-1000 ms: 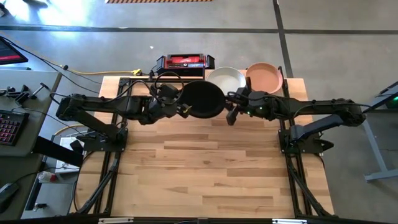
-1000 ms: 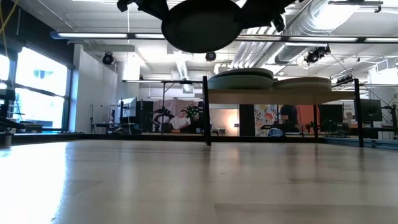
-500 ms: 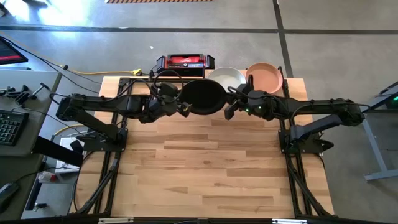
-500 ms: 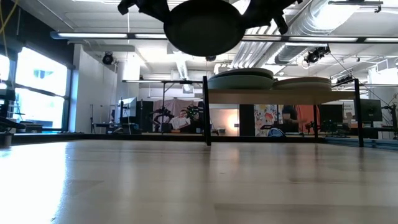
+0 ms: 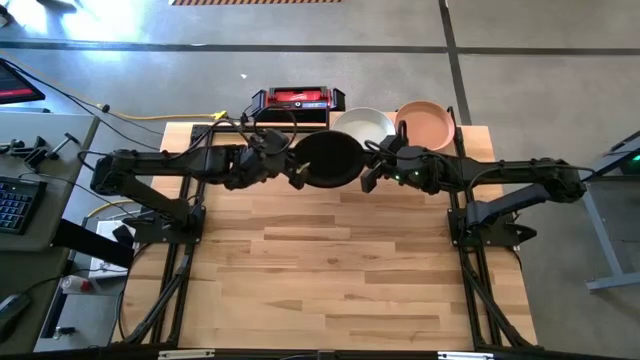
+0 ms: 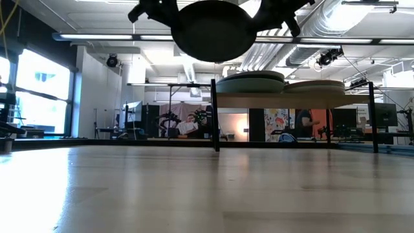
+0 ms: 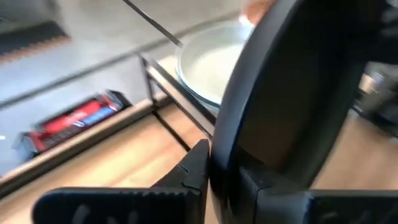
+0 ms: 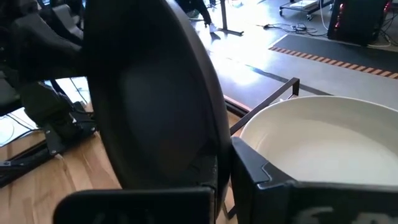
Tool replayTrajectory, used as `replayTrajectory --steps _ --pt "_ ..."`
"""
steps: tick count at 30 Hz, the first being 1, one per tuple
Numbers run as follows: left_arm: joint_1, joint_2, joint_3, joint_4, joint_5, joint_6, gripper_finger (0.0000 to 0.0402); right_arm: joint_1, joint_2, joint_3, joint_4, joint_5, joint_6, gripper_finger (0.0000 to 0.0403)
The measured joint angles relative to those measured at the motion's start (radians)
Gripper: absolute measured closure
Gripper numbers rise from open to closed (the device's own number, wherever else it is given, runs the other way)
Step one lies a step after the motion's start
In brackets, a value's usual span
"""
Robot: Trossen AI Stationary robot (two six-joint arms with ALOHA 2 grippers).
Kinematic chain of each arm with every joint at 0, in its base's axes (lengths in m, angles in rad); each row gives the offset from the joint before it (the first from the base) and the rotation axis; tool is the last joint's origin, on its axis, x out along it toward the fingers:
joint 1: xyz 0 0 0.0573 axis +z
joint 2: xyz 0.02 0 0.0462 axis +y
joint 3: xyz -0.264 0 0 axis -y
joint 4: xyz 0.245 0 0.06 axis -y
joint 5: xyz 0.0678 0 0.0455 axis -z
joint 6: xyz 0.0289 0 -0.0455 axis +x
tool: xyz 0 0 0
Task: Place and stack plates onto a shelf
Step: Stack the black plate on the white plate
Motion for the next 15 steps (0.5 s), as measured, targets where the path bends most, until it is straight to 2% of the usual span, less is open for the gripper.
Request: replayTrajectory --steps 3,6,11,15 --pt "0.031 0.0 0.0 0.019 0.131 0.008 0.0347 0.0 0.0 0.0 -0.008 0.0 0.011 0.0403" --pt "0.052 0.0 0.0 0.063 0.208 0.013 0.0322 0.0 0.0 0.0 -0.014 -0.008 0.02 0.0403" --pt "0.069 -0.013 0.0 0.129 0.276 0.033 0.0286 0.001 -0.003 0.0 -0.039 -0.023 0.043 0.0401" --pt "0.07 -0.046 0.0 0.15 0.284 0.069 0.0276 -0.003 -0.017 0.0 -0.059 -0.019 0.044 0.0401"
